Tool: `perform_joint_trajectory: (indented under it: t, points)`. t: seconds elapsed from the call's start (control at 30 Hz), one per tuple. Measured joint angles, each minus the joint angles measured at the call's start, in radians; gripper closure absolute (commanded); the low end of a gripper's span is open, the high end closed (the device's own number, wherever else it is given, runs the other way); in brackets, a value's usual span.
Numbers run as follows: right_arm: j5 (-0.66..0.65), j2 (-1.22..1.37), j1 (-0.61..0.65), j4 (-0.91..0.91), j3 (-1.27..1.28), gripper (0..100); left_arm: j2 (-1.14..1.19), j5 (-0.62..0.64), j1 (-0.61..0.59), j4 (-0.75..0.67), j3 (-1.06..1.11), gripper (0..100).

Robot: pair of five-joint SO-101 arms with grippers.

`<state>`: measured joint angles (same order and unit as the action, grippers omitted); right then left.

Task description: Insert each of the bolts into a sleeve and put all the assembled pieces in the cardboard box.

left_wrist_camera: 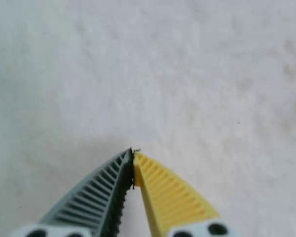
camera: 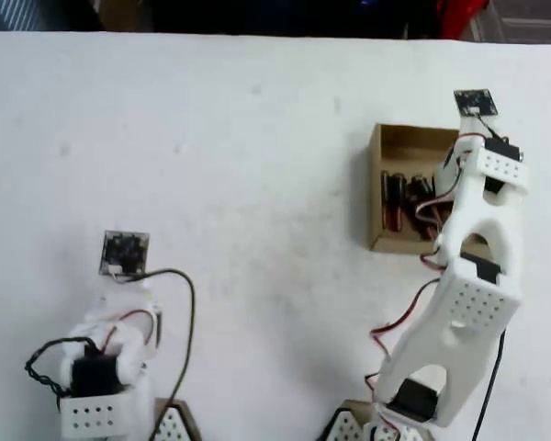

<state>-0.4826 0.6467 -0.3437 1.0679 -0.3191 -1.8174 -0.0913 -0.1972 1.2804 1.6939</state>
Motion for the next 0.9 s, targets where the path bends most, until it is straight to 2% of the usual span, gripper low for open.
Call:
perform_joint_trajectory:
  t: [0.2, 0.27, 0.37, 0.53, 0.7, 0.9]
  points:
    - [-0.037, 0.02, 0.0, 0.006, -0.003, 83.6, 0.0, 0.0, 0.0, 0.0, 0.0, 98]
    - [-0.037, 0.02, 0.0, 0.006, -0.003, 82.2, 0.0, 0.0, 0.0, 0.0, 0.0, 98]
    - [-0.038, 0.02, 0.0, 0.009, -0.008, 85.4, 0.0, 0.0, 0.0, 0.0, 0.0, 98]
    - [-0.038, -0.049, 0.005, 0.035, -0.008, 98.0, 0.0, 0.0, 0.0, 0.0, 0.0, 98]
    - [-0.032, -0.226, 0.049, 0.138, -0.008, 98.2, 0.0, 0.0, 0.015, 0.0, 0.0, 98]
    - [0.133, -0.451, 0.135, 0.215, -0.008, 98.1, 0.0, -0.002, 0.068, 0.0, 0.0, 98]
